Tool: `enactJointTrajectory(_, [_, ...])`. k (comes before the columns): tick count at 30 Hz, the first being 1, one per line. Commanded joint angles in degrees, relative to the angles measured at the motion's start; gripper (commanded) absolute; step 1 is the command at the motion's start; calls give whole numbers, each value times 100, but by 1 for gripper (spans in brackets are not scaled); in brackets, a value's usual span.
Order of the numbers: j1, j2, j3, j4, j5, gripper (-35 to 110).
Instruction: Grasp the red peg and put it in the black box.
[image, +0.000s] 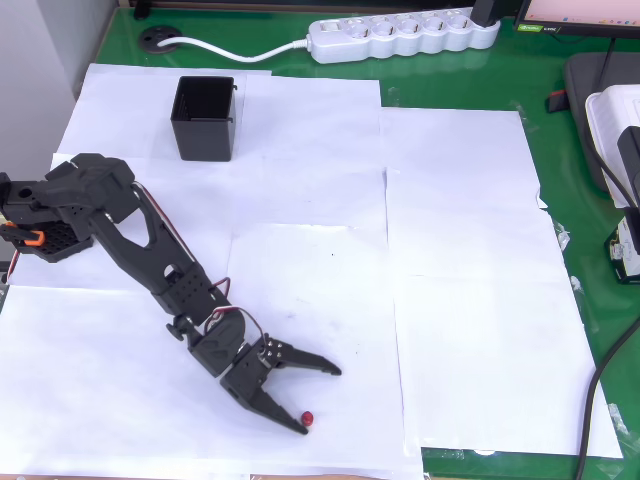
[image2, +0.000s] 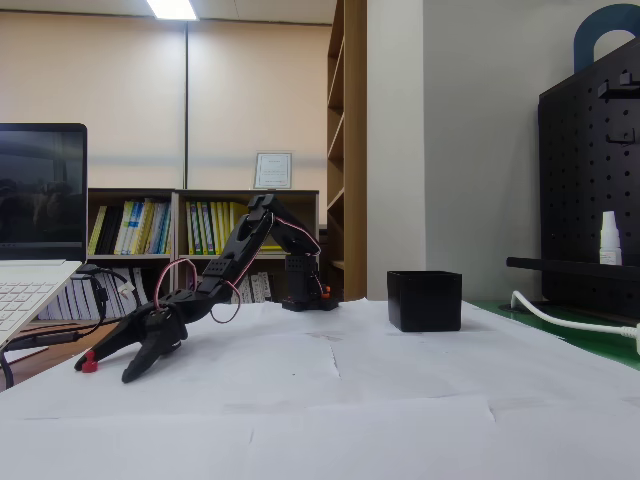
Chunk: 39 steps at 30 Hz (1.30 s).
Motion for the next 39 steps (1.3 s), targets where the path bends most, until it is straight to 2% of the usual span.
enactJointTrajectory(1, [-70,97,-44,-105,-97,37])
enactJointTrajectory(4, [-44,105,-44,-105,-123,34])
enactJointTrajectory(6, [-26,105,-44,-105,-132,22])
enactJointTrajectory(8, [-9,123,-44,-105,-141,18])
enactJointTrajectory(11, [18,141,-44,-105,-202,0])
enactJointTrajectory(39, [123,264,-70,-343,-272,0])
